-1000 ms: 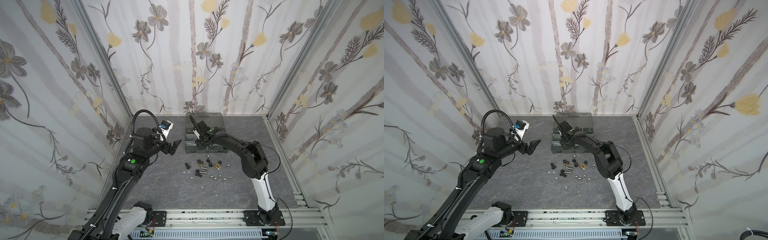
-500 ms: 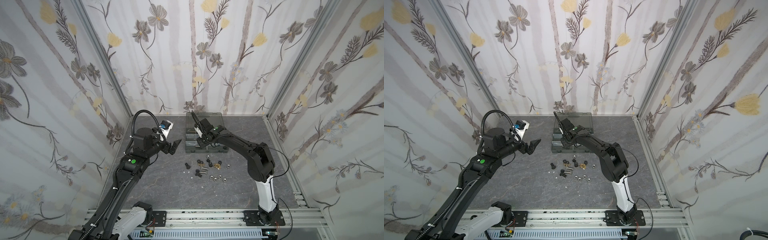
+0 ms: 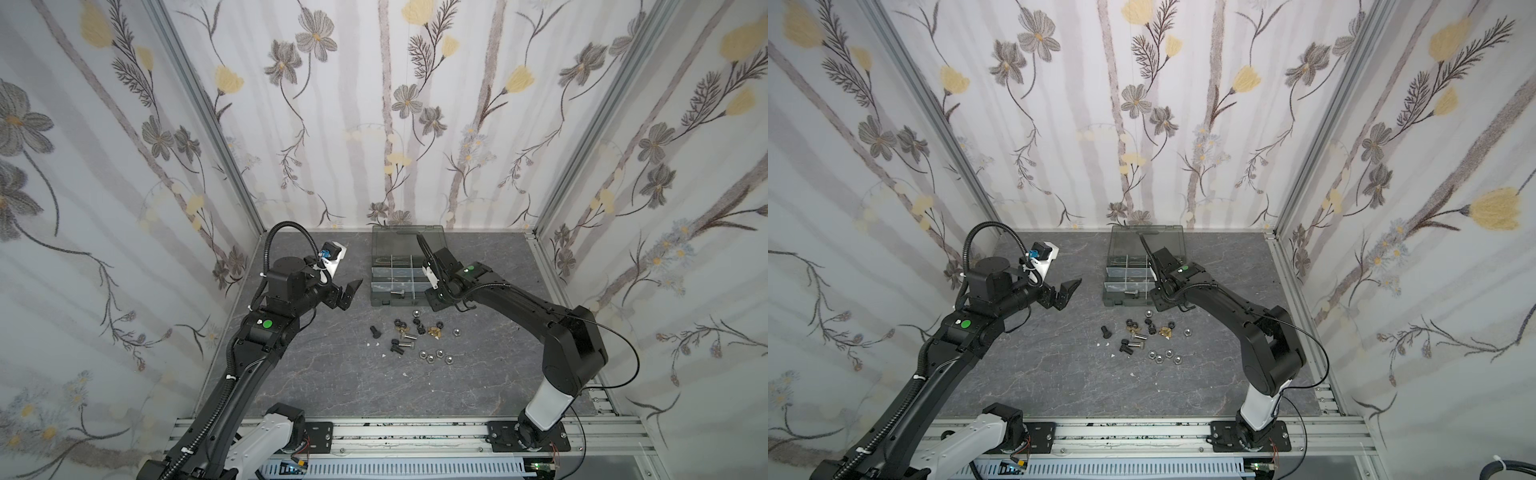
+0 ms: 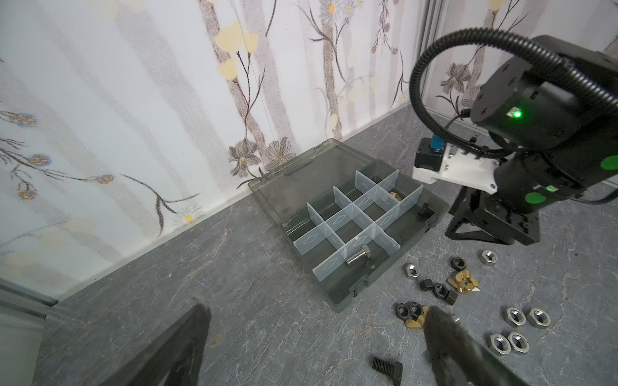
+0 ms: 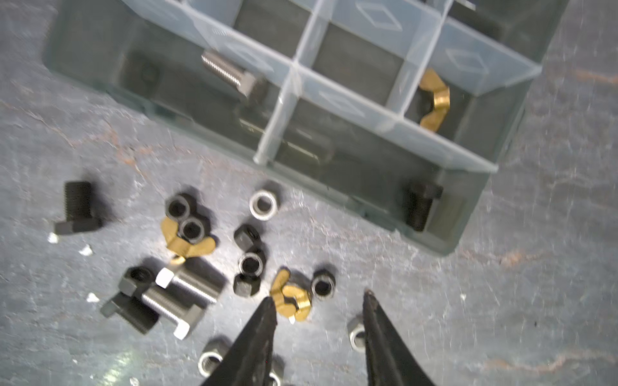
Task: Sort the screws and nuts into containers
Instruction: Pick up the nut from the center of the table.
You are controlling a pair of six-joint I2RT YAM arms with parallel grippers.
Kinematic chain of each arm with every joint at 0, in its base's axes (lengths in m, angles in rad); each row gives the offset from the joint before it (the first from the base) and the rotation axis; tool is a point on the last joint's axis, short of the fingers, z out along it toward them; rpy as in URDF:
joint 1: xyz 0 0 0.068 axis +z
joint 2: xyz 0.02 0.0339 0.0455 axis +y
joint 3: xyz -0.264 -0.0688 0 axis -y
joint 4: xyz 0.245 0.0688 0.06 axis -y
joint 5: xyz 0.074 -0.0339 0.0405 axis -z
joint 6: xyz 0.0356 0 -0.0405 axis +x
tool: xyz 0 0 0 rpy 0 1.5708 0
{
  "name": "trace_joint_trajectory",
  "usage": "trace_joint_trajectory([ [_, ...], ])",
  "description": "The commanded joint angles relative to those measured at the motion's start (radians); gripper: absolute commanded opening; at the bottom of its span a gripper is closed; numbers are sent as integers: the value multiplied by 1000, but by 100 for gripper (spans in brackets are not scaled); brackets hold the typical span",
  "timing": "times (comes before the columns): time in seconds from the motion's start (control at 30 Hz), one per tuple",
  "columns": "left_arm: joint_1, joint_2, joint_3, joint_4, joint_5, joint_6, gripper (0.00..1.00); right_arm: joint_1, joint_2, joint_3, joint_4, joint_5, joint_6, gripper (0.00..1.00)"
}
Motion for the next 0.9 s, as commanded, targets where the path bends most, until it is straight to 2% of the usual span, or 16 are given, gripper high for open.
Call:
trace_joint_trajectory([
  [0.0,2,1,-6,38,2,13,100,-22,-44,-82,15,-16,51,43],
  [0.23,2,3,-7,39,-2,14,100,-90,-87,-171,69,-35,134,37],
  [0.47,2,6,-16,46,-6,15,100,-93,-99,-268,249,-68,334,33],
  [0.57,1,7,-17,46,-9,17,100,-93,-68,-281,269,-73,382,31],
  [0.87,2,3,-21,49,-13,17,100,-57,-17,-289,306,-90,414,38],
])
